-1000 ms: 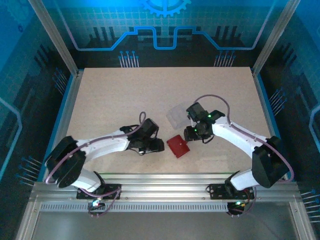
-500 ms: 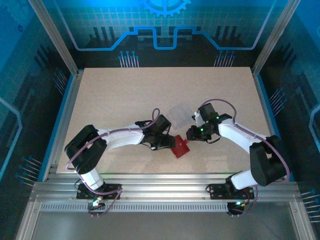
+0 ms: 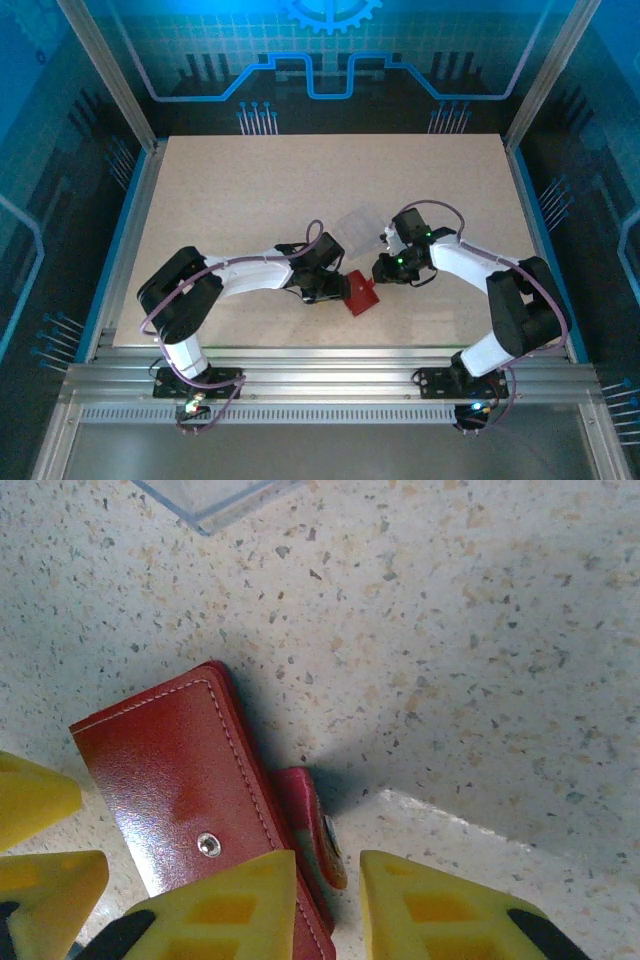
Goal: Put the credit cards into the card holder
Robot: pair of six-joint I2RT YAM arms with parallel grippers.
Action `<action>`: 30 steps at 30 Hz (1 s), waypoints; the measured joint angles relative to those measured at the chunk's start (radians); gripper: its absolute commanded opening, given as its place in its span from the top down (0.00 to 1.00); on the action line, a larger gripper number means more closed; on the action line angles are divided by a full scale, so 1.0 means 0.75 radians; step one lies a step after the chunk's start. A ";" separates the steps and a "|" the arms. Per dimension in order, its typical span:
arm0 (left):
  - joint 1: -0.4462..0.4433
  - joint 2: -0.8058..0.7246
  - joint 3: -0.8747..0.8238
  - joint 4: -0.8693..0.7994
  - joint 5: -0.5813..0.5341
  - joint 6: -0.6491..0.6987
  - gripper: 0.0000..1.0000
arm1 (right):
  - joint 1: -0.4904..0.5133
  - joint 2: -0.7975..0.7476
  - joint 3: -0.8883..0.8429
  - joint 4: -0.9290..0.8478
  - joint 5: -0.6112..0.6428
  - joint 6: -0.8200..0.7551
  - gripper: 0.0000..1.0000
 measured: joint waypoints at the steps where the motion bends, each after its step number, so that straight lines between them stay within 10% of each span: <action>1: 0.000 0.001 0.000 0.001 0.000 0.000 0.44 | 0.000 0.000 0.000 0.001 -0.003 0.000 0.75; 30: -0.005 0.037 0.000 0.029 0.006 -0.010 0.44 | -0.041 0.001 0.003 0.025 -0.104 -0.006 0.81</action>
